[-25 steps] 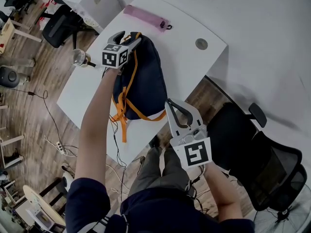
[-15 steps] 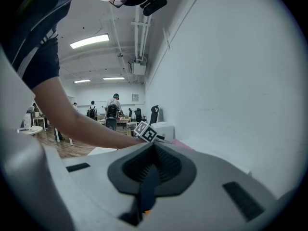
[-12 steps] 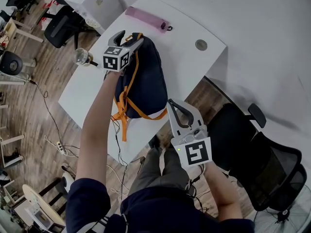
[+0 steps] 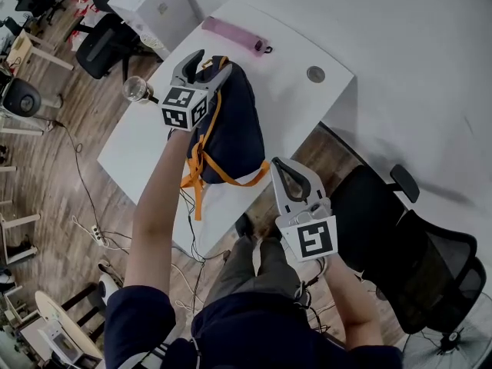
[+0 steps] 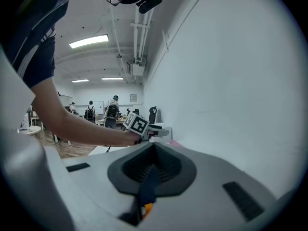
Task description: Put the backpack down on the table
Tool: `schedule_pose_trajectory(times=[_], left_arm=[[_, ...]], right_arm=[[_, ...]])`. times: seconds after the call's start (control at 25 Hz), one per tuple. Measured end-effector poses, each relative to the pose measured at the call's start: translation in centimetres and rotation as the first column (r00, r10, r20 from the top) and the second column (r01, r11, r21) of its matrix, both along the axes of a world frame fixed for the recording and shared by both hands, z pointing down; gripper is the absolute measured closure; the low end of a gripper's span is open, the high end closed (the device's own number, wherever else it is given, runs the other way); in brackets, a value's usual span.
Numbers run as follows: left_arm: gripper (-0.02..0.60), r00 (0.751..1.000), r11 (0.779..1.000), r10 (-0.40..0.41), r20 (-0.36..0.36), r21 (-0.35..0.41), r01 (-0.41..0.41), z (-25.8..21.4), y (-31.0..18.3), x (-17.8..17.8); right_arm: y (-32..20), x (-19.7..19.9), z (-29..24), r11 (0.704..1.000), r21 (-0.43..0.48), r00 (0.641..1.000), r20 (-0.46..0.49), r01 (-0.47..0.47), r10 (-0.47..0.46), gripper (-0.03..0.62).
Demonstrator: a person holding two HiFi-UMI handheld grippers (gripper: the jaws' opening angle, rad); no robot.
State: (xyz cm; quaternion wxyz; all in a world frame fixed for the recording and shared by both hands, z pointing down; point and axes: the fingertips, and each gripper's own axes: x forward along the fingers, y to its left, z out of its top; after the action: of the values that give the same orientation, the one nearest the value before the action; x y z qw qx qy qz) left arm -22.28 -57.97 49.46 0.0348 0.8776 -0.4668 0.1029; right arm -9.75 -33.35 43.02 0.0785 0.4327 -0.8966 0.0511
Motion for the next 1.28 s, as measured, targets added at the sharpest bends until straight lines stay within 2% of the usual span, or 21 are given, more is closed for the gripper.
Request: schedule_pose_trajectory(times=[0.2, 0.36, 0.44, 0.76, 0.96, 1.28], left_arm=[[0.322, 0.999, 0.996, 0.035, -0.004, 0.083, -0.035, -4.1, 3.7, 1.7], [0.404, 0.999, 0.989, 0.05, -0.001, 0.137, -0.05, -6.8, 6.8, 2.1], [0.451, 0.999, 0.985, 0.052, 0.0, 0.165, -0.051, -8.3, 8.3, 2.2], [0.577, 0.999, 0.966, 0.036, 0.009, 0.254, -0.037, -13.6, 14.5, 2.5], [0.578, 0.999, 0.955, 0.031, -0.019, 0.296, -0.024, -16.9, 18.3, 2.8], [0.578, 0.998, 0.945, -0.046, -0.035, 0.321, 0.055, -20.2, 24.4, 1.8]], right_arm=[[0.9, 0.9, -0.8, 1.0, 0.001, 1.0, 0.007, -0.01, 0.01, 0.592], [1.5, 1.7, -1.7, 1.0, 0.008, 1.0, 0.018, -0.023, 0.023, 0.592], [1.8, 2.2, -2.2, 0.999, 0.018, 0.999, 0.02, -0.028, 0.027, 0.592], [3.5, 3.4, -4.2, 0.998, 0.059, 0.999, 0.009, -0.032, 0.032, 0.592], [4.7, 4.0, -5.4, 0.997, 0.074, 1.0, -0.002, -0.029, 0.029, 0.592], [7.4, 4.7, -7.5, 0.993, 0.11, 0.999, -0.009, -0.033, 0.034, 0.592]])
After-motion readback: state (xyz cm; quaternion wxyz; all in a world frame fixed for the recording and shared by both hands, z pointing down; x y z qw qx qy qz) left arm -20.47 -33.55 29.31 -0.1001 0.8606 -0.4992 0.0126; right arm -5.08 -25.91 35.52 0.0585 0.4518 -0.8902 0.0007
